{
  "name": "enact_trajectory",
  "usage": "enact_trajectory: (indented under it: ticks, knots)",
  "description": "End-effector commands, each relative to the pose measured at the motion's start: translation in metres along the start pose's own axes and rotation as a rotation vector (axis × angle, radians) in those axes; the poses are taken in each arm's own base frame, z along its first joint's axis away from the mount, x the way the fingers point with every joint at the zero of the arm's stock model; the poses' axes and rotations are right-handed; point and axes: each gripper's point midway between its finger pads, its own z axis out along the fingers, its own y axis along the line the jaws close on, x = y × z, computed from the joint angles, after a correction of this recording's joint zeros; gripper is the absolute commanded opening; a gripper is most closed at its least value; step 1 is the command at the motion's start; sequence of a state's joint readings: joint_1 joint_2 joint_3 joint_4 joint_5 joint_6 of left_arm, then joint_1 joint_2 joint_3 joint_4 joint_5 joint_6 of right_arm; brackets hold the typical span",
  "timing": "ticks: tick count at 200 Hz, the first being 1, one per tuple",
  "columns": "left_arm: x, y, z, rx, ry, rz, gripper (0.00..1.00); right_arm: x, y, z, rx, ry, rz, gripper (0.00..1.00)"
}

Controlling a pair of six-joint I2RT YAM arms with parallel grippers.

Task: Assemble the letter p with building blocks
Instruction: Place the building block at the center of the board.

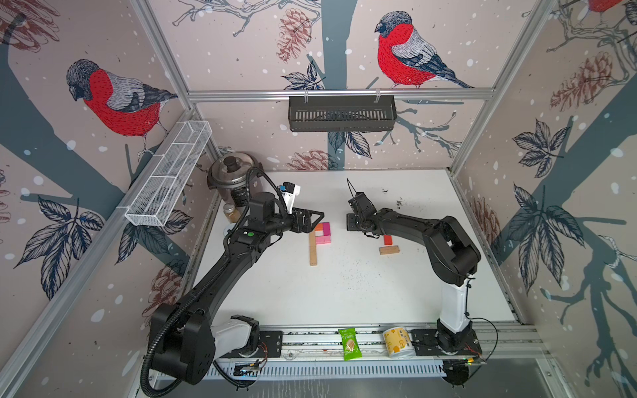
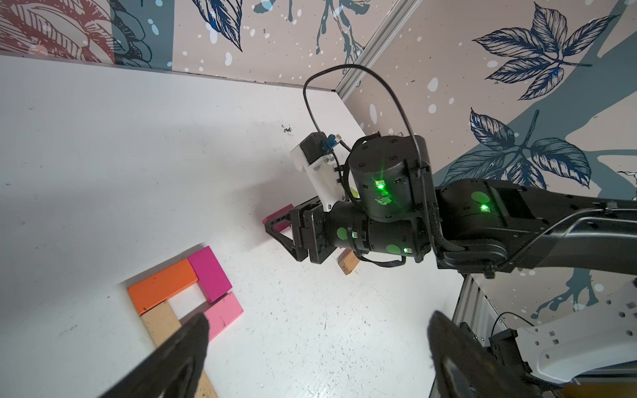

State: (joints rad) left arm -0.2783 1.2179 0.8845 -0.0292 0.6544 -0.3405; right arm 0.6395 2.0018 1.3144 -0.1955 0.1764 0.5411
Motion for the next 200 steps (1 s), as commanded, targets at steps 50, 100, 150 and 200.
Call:
enact_trajectory:
  ticks: [50, 100, 150, 200]
  knots:
    - [-0.001, -0.006, -0.001, 0.031, 0.009, 0.015, 0.97, 0.014, -0.011, 0.013, 0.066, 0.029, -0.002, 0.59]
    - [-0.001, -0.006, -0.001, 0.031, 0.009, 0.015, 0.98, 0.019, -0.013, 0.017, 0.07, 0.039, -0.015, 0.66]
    - [0.0, -0.006, -0.001, 0.032, 0.012, 0.012, 0.98, 0.017, -0.01, 0.016, 0.056, 0.039, -0.014, 0.79]
    - [-0.001, -0.008, -0.002, 0.034, 0.009, 0.016, 0.98, -0.015, -0.001, -0.01, -0.002, -0.014, -0.007, 0.89]
